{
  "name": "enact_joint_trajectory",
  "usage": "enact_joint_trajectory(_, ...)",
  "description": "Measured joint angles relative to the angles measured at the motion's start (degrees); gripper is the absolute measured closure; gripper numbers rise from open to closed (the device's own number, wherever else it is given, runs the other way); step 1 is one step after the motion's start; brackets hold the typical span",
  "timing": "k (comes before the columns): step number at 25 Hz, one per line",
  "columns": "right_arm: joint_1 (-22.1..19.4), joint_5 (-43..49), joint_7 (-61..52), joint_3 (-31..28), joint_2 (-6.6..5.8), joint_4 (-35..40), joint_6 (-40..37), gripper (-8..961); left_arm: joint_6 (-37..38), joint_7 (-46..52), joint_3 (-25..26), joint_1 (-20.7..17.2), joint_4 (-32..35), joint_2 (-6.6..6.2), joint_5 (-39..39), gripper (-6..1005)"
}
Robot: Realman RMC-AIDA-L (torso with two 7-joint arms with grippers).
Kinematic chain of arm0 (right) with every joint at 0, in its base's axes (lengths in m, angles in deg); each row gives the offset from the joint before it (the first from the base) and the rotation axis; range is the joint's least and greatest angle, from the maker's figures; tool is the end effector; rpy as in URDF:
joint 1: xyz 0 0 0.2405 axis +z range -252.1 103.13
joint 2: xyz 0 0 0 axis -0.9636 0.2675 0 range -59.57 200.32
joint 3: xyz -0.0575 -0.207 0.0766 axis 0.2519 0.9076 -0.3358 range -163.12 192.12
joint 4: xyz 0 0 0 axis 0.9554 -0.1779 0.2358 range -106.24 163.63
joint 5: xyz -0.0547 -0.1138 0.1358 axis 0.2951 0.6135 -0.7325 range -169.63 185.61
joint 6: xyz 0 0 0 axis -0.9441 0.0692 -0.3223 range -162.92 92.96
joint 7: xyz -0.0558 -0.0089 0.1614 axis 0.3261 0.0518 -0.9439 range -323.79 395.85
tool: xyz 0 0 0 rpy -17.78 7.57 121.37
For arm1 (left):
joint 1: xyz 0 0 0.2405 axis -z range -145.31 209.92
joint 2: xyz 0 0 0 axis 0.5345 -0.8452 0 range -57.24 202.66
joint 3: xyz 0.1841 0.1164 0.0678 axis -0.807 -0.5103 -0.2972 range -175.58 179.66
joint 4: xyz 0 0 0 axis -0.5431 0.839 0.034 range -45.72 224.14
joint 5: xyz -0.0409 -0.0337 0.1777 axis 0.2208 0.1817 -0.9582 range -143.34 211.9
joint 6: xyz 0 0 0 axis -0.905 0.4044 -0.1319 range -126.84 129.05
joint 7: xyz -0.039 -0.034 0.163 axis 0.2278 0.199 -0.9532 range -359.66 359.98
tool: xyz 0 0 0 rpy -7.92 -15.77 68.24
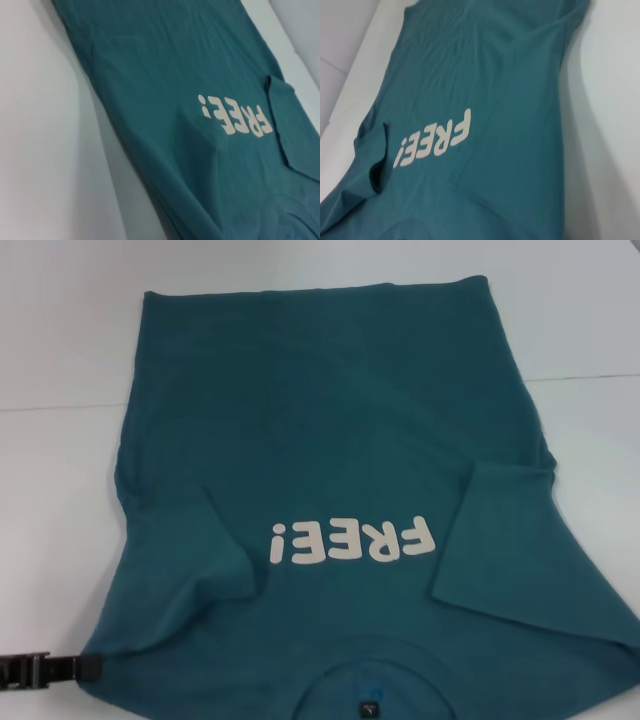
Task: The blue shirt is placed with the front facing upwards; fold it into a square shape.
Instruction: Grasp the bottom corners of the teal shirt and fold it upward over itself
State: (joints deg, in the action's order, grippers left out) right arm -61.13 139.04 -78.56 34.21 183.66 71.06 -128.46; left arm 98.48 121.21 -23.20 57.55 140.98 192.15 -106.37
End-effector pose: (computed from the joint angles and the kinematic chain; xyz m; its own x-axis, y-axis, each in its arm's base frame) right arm 0.3522 0.2203 0.0598 0.1226 -0.8356 -0.5355 -0.9909 -0.1335 -0.0186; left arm -0.2891 0.2660 0.0254 0.3048 0.8937 0.3293 0.9493 -0.3128 -0.0296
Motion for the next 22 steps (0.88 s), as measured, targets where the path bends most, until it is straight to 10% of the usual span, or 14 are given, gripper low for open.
enact_joint_trajectory(22, -9.5, 0.5, 4.1, -7.8, -0.35, 1.6, -6.5, 921, 12.3, -4.9, 5.2, -5.7, 1.7, 0.74, -0.4, 991)
